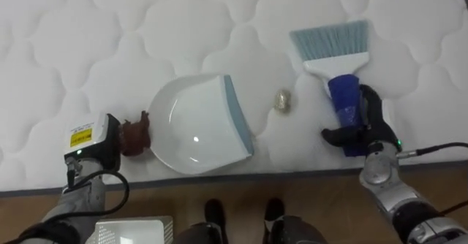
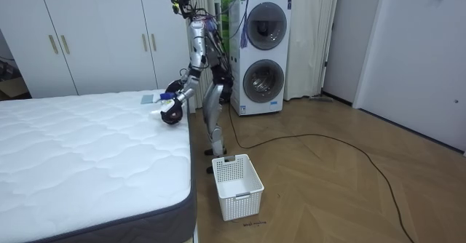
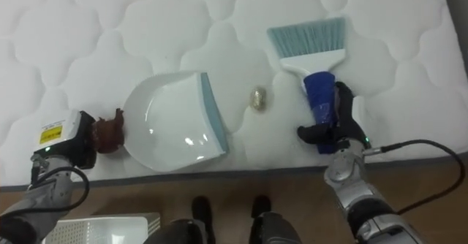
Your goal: Clean bed
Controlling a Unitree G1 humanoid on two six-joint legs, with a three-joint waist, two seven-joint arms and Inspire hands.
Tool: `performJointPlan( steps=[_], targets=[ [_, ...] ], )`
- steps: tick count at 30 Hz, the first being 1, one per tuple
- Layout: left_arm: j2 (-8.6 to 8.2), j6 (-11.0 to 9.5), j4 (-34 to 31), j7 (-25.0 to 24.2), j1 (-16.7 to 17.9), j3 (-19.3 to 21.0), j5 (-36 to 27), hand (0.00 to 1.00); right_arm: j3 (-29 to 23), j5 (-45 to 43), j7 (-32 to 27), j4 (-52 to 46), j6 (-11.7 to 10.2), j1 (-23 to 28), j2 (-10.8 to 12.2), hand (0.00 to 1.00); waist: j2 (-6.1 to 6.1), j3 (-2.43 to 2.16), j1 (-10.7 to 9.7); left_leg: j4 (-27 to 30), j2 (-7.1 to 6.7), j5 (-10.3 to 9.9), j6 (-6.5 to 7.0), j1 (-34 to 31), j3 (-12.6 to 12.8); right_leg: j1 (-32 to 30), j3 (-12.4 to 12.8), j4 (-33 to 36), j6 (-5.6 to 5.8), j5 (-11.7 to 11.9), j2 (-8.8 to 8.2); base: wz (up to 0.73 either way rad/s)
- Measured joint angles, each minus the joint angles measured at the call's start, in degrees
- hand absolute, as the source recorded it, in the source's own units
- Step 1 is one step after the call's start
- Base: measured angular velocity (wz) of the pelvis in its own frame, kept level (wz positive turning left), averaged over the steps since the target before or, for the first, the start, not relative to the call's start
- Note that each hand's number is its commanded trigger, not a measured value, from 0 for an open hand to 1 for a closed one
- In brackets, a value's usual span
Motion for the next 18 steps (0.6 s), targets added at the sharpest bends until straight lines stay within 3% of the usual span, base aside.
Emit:
performJointPlan(
  steps=[3,7,11,18],
  targets=[
    [-0.06,0.92,-0.63,-0.01,-0.01,0.00,0.70,1.00,-0.59,-0.97,-0.09,0.13,1.69,-0.37,-2.28,1.00,0.04,-0.03,1.21,0.15,0.09,0.00,-0.01,0.00,-0.03,0.01,-0.05,0.11,-0.04,-0.02,0.07,0.00],
    [-0.15,1.29,-0.69,-0.02,-0.02,0.00,1.08,1.00,-1.59,-1.07,-0.51,1.04,3.54,-1.42,-3.14,1.00,0.04,-0.04,1.83,0.06,0.07,0.00,-0.02,-0.02,-0.11,0.01,-0.19,0.16,-0.14,-0.16,0.06,0.01],
    [-0.19,1.32,-0.80,-0.02,-0.02,0.00,1.09,1.00,-1.45,-2.81,0.77,1.42,4.91,-1.26,-2.75,1.00,0.06,-0.09,1.99,0.10,0.02,0.00,-0.02,-0.27,-0.15,0.01,-0.37,0.15,-0.11,-0.24,0.04,0.02],
    [-0.22,1.59,-0.85,-0.02,-0.02,0.01,1.10,1.00,-1.48,-2.97,1.14,1.45,5.21,-0.57,-2.40,1.00,0.02,-0.13,1.90,0.42,-0.49,0.02,0.00,-0.37,-0.21,0.01,-0.34,0.18,0.06,-0.33,-0.18,0.00]
  ],
)
